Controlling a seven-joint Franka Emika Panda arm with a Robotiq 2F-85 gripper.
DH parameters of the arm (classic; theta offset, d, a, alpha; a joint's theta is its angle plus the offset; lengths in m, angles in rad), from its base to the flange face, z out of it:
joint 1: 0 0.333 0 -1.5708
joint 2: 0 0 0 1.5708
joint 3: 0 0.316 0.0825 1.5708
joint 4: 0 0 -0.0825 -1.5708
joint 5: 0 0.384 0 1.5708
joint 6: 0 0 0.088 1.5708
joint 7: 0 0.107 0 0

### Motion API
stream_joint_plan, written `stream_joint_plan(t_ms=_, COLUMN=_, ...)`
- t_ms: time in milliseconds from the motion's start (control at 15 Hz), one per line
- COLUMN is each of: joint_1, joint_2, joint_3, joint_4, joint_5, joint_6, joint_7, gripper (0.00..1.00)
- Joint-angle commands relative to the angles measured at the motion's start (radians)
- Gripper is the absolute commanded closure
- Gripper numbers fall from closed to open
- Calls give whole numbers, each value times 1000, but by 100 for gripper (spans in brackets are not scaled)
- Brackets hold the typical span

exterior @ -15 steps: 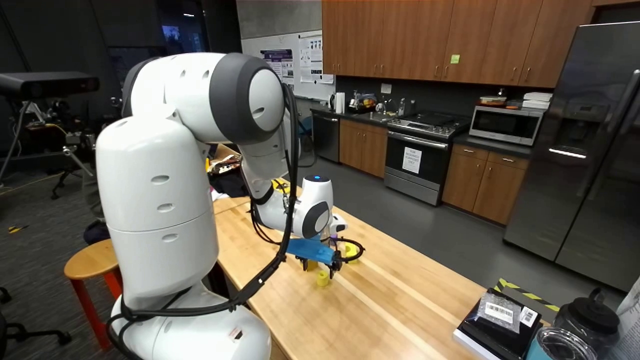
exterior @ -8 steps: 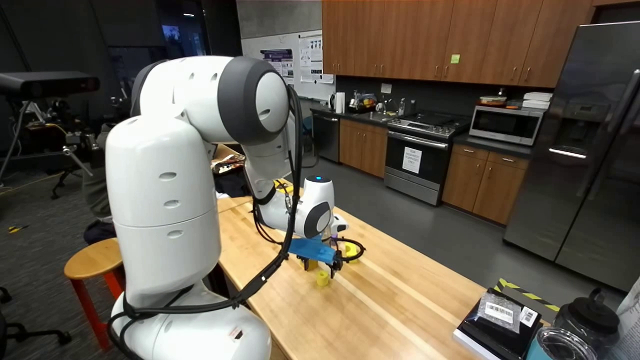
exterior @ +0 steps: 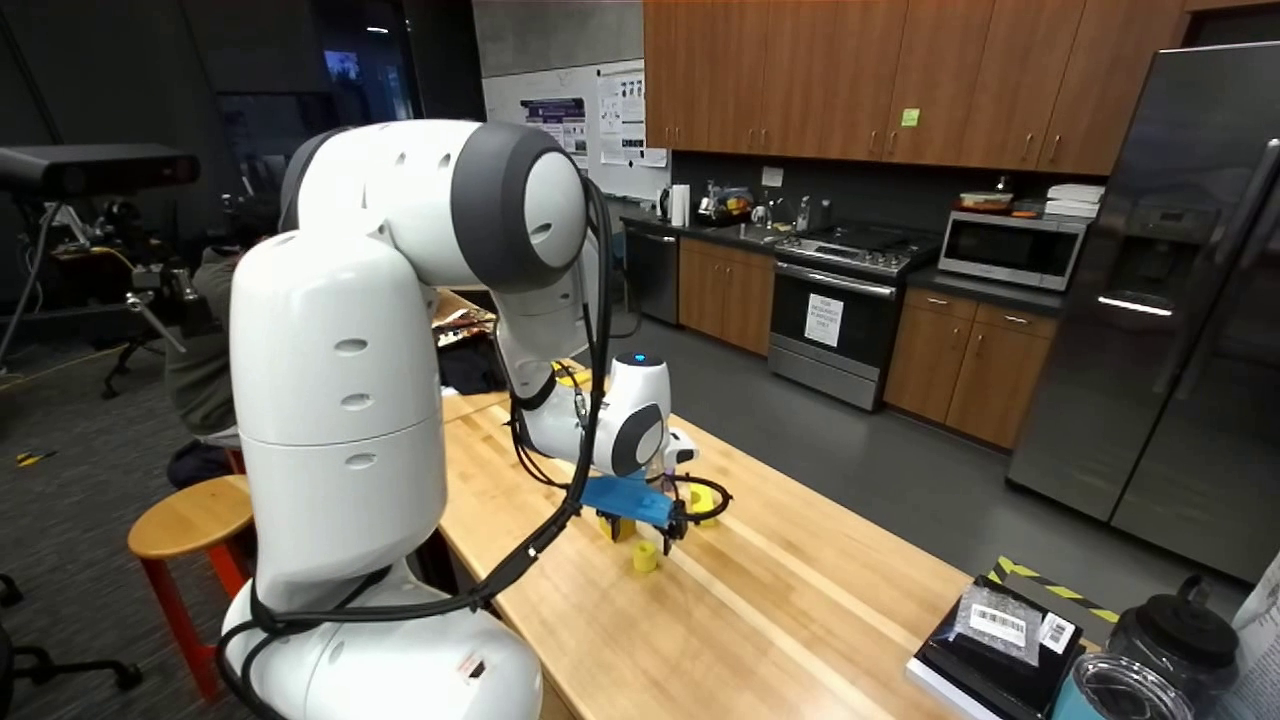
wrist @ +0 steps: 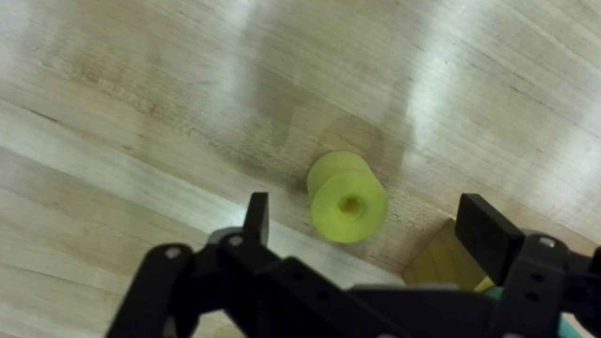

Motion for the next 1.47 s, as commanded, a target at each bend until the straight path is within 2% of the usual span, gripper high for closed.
stream_joint_plan(t_ms=0, joint_1=-22, joint_2=22, joint_3=11, joint_4=18, joint_5=-25, joint_6=11, joint_7=18, gripper=0)
stream_joint_plan(t_ms=933, joint_1=-47, joint_2=61, joint_3=14, joint_4=34, joint_5=-5, joint_6=20, joint_7=8, gripper=0)
stream_joint_plan(t_ms=1000, joint_1=-49, joint_2=62, joint_3=15, joint_4=34, joint_5=-3, joint_6=21, joint_7=8, gripper=24)
stream_joint_plan(t_ms=1133, joint_1=-50, joint_2=65, joint_3=14, joint_4=33, joint_5=-5, joint_6=23, joint_7=8, gripper=32)
stream_joint_plan(t_ms=1400, joint_1=-51, joint_2=73, joint_3=14, joint_4=33, joint_5=-6, joint_6=25, joint_7=11, gripper=64)
